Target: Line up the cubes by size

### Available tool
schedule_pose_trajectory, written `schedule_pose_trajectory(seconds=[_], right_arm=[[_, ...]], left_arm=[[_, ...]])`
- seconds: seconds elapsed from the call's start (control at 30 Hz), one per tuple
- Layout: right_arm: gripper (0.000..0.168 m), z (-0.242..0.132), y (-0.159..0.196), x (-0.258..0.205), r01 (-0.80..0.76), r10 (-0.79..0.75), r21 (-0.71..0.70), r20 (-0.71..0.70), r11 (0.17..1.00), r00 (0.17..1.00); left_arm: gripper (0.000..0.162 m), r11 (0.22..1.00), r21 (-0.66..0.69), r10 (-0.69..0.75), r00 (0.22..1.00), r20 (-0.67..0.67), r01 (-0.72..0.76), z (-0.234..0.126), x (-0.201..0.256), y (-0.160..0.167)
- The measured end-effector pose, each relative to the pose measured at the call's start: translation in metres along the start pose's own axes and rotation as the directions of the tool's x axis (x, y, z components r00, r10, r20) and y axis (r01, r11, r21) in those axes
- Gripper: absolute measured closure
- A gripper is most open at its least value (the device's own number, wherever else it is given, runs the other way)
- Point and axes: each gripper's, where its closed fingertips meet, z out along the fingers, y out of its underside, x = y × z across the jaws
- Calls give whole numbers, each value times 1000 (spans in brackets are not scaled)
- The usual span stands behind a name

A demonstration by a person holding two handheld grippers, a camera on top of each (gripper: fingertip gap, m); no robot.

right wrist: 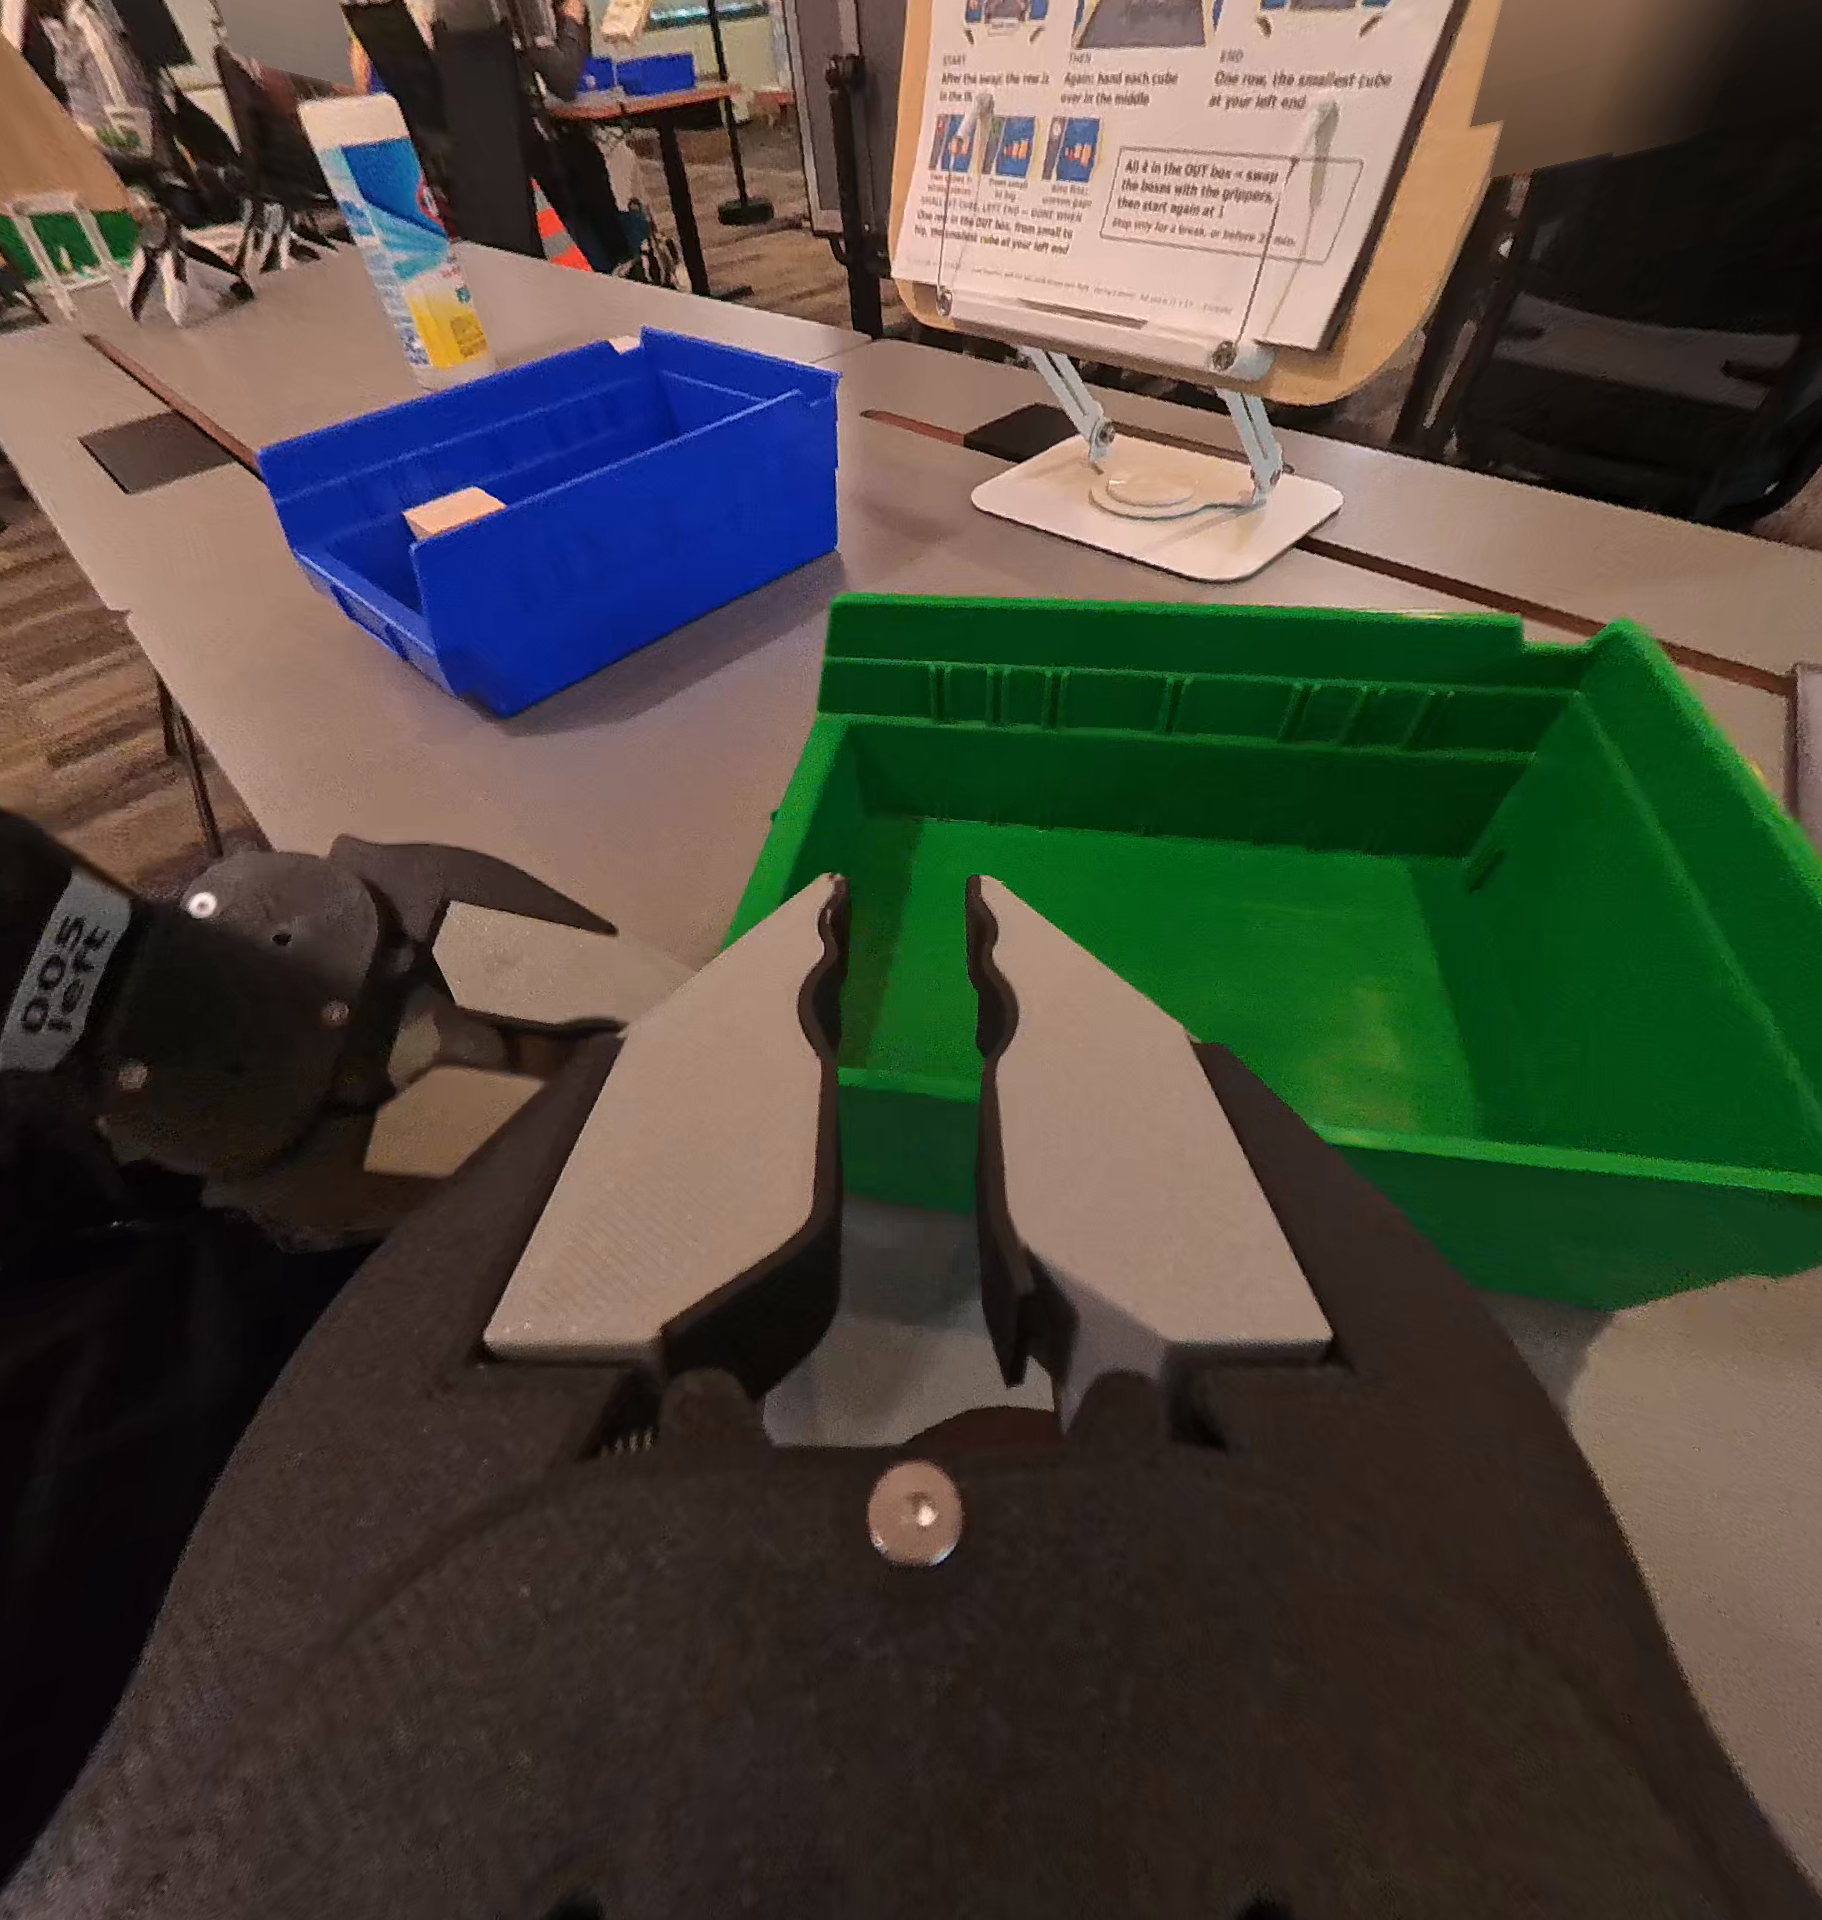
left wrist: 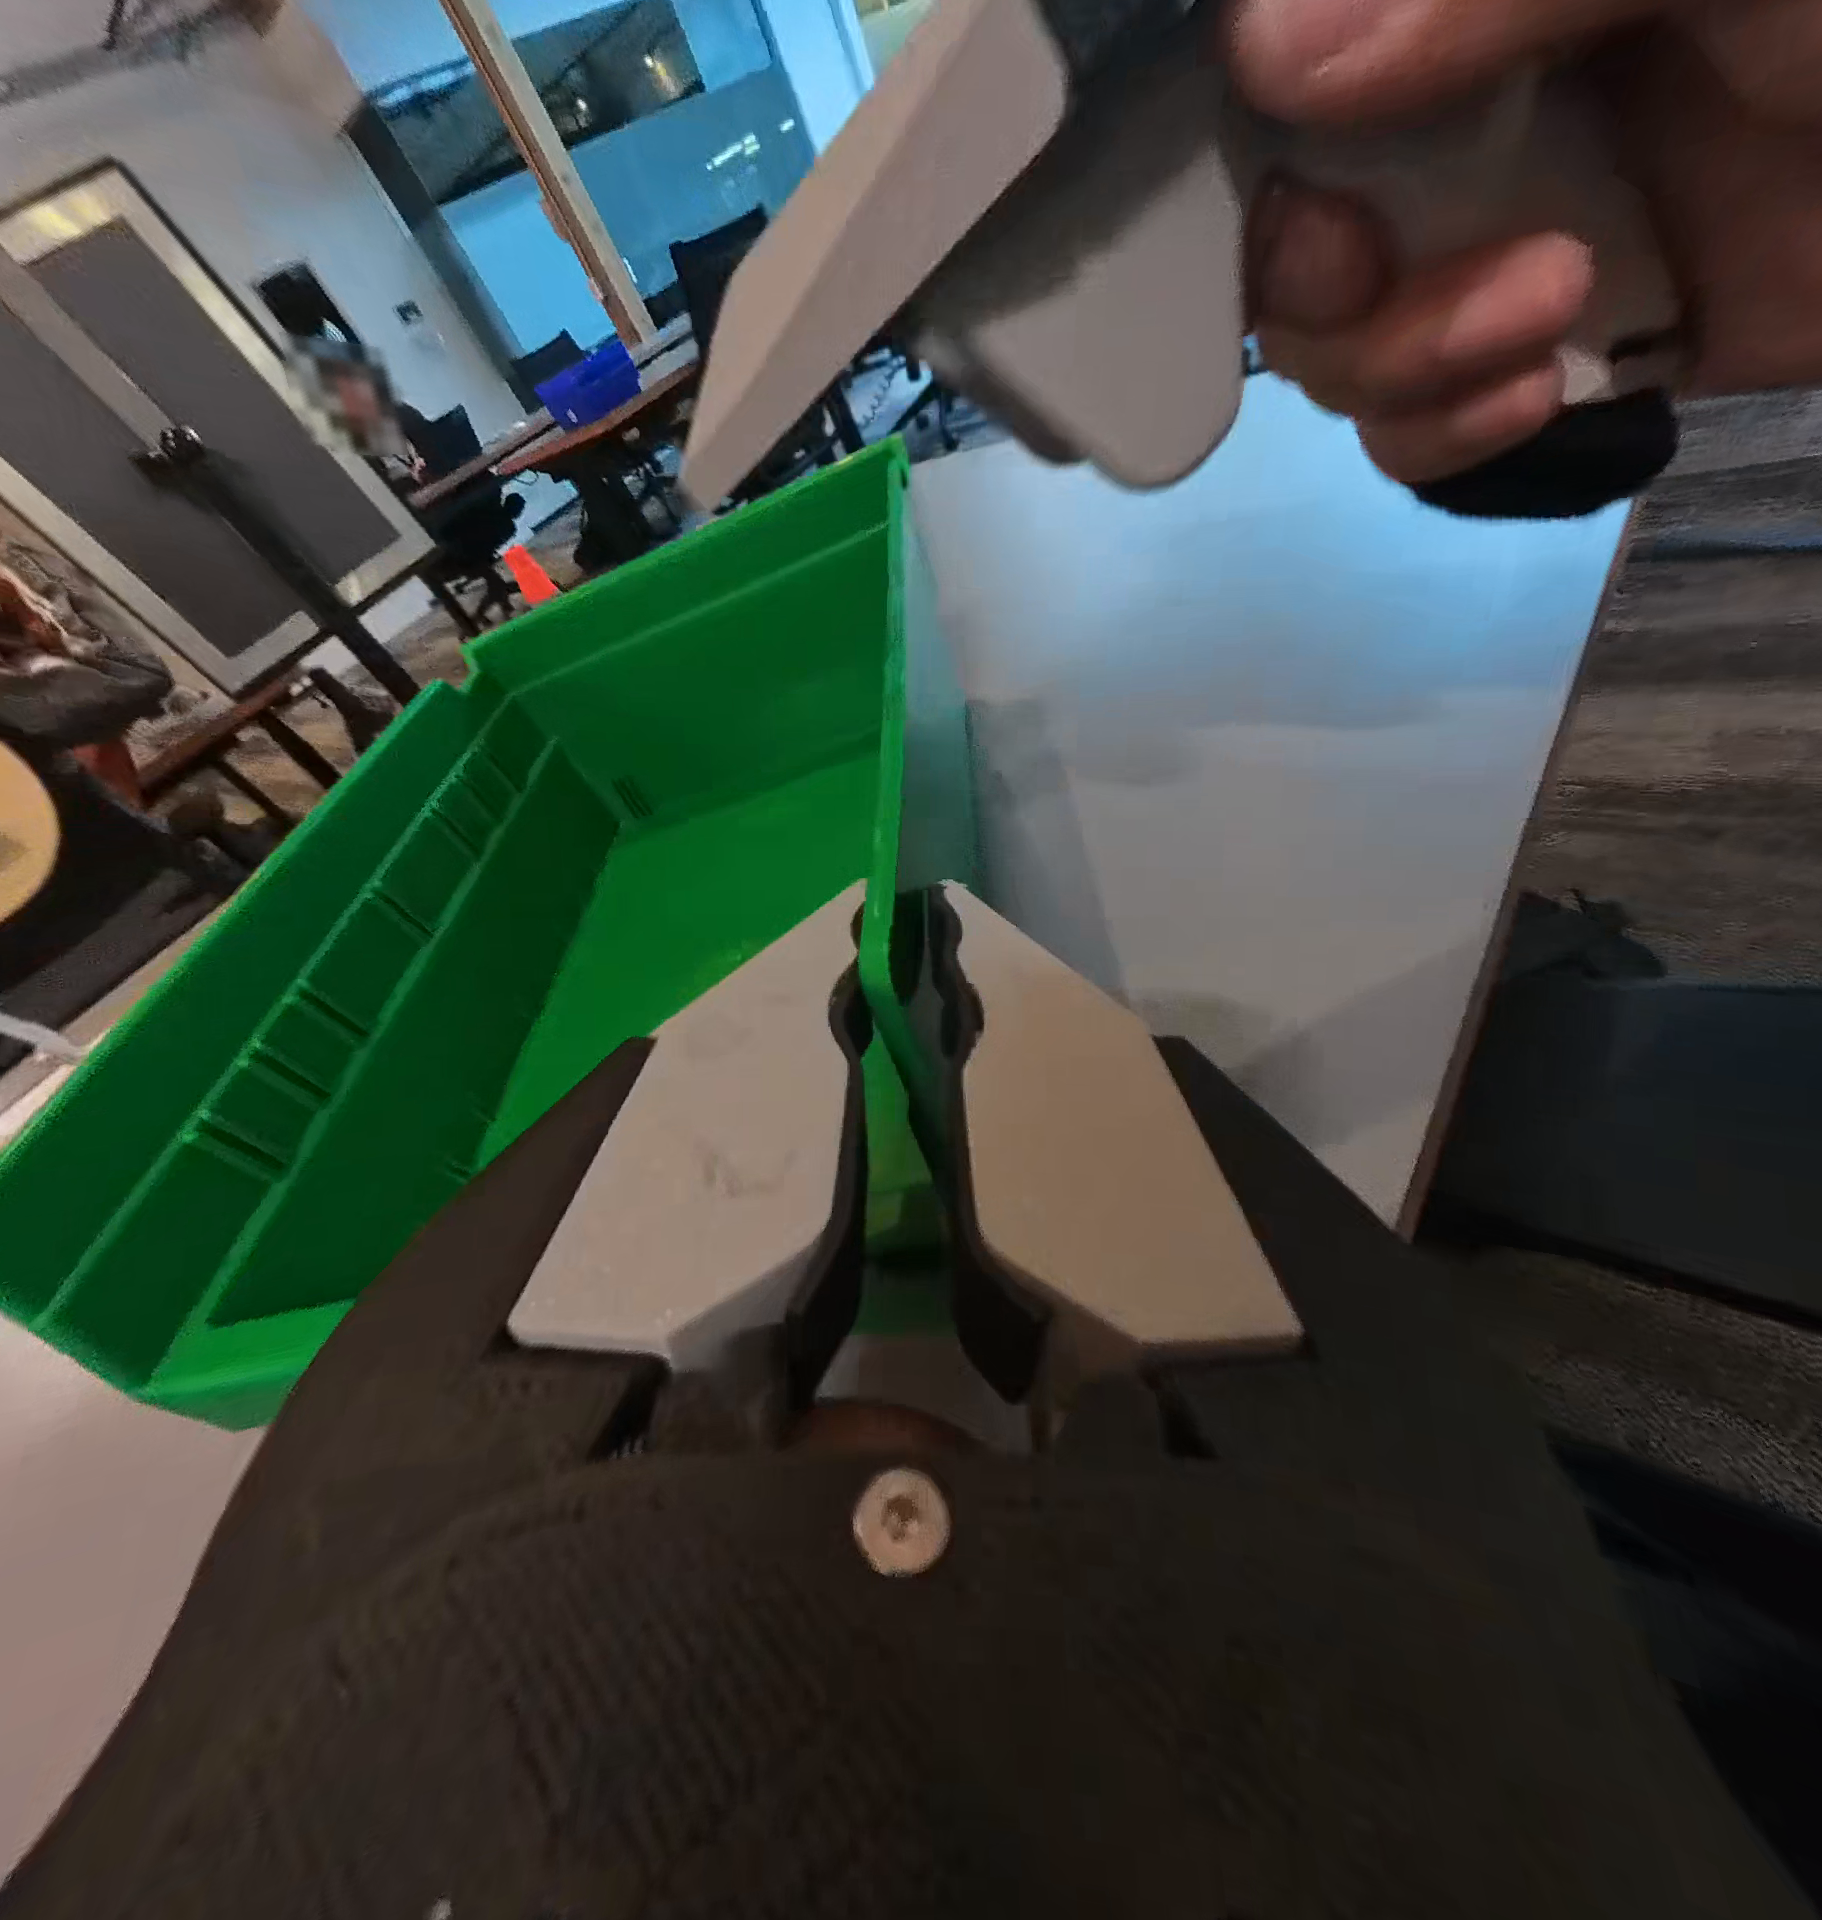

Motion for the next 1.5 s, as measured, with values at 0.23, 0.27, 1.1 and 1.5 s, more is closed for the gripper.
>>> schedule_pose_trajectory(seconds=[0.23, 0.27, 1.1, 1.5], right_arm=[[134, 11, -11, -26, 2, -2, 0, -25, 1000, 1000], [134, 14, -13, -37, 6, -6, 4, -5, 1000, 1000], [110, 25, 49, 8, -94, 69, -177, -142, 980, 987], [127, 99, 58, 23, 42, -141, -246, -400, 968, 906]], left_arm=[[112, 1000, -14, 0, 997, -75, -1, -47, -6, -21], [109, 1000, -12, -18, 996, -83, 17, -65, -13, -22], [105, 930, -82, -298, 866, 402, 359, -265, -198, 124], [96, 909, -145, -241, 779, 579, 390, -224, -262, 157]])
